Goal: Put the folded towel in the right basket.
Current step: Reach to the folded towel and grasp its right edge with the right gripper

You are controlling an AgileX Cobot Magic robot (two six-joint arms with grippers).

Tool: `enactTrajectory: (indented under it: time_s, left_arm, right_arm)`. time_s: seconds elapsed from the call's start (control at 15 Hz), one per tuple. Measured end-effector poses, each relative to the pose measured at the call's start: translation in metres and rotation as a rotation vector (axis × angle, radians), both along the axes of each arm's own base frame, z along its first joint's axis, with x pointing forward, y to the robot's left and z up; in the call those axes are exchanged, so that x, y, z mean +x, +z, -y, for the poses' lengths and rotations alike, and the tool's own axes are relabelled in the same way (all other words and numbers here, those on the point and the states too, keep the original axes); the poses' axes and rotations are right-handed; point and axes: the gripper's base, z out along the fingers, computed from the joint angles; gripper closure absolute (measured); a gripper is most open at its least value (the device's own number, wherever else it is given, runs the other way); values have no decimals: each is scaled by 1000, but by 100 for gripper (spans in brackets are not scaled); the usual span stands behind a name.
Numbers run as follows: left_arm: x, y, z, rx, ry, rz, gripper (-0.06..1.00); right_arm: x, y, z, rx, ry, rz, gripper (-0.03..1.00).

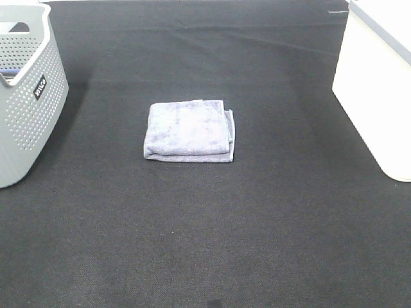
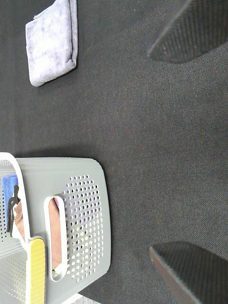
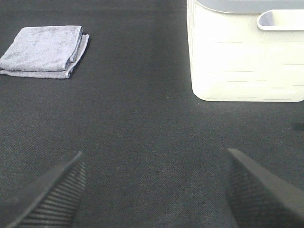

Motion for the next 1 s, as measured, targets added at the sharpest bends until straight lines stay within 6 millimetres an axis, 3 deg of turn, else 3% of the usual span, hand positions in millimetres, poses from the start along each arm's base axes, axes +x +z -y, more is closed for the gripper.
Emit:
enactTrajectory:
  time_s: [1.0]
  left_arm:
    - [0,0,0,0,0,0,-2]
  right_arm:
    - [0,0,0,0,0,0,22]
